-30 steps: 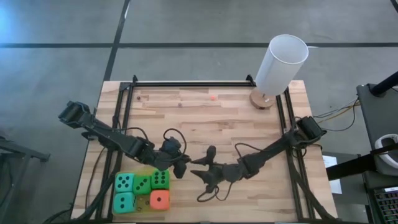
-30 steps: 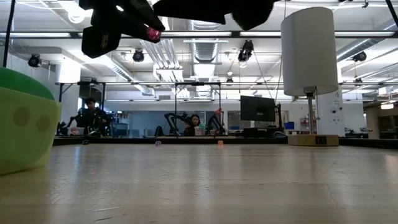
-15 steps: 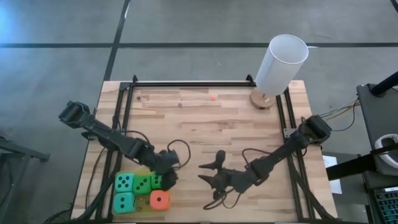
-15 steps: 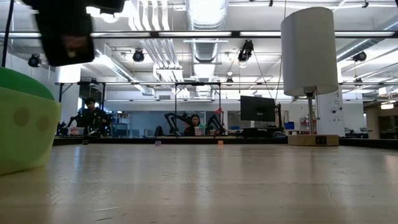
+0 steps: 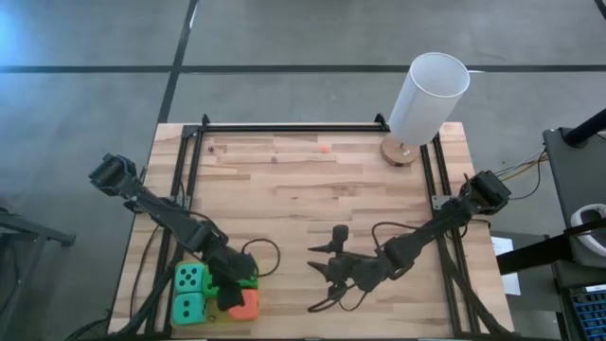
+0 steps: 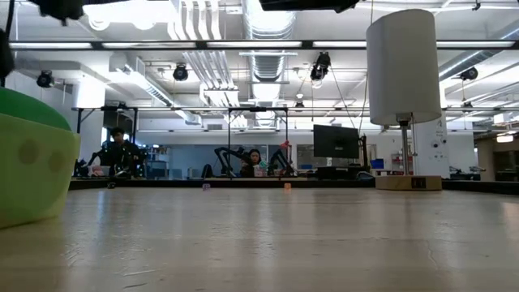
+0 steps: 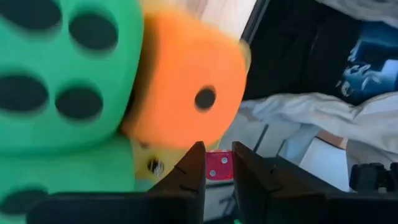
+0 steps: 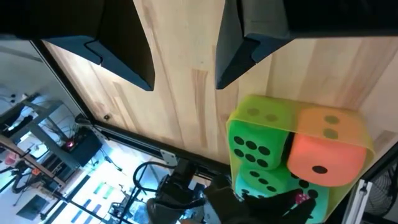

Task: Pick & Place Dice
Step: Put the pink dice into the yellow bin, then put the black dice into the yellow bin

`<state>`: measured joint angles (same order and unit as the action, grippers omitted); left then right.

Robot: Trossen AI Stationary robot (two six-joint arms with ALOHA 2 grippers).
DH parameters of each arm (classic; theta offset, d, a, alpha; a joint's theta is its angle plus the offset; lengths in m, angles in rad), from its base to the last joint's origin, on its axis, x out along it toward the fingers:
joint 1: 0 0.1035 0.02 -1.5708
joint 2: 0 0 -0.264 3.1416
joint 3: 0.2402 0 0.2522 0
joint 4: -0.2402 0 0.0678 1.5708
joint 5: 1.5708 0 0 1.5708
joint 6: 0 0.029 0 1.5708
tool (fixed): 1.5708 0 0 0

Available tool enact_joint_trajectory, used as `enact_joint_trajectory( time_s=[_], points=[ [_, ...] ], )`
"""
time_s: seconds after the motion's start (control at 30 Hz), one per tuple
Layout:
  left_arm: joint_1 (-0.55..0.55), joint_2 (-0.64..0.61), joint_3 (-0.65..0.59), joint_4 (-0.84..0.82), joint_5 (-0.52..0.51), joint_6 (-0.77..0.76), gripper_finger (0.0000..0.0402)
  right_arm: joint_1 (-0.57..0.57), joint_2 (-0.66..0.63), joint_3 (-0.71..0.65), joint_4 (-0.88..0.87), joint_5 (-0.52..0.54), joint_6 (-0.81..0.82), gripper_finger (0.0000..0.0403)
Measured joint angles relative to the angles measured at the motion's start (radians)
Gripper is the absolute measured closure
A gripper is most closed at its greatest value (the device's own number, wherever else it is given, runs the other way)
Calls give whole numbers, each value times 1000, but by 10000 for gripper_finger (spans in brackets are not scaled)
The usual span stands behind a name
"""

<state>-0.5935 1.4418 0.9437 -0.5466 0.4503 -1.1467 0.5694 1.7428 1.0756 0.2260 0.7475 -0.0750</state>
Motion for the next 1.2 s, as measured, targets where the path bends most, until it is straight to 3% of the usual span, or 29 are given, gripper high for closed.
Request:
enact_joint_trajectory(
  time_s=[0.47,0.93,1.2],
  points=[
    [-6,1,-2,-88,13,-55,298,0,0,0,8,0,-13,247],
    [-3,-14,-2,-93,22,-40,304,-15,-2,0,17,2,-6,248],
    [14,-142,-1,-135,-186,21,304,-58,-44,0,-27,-39,-2,264]
  ],
)
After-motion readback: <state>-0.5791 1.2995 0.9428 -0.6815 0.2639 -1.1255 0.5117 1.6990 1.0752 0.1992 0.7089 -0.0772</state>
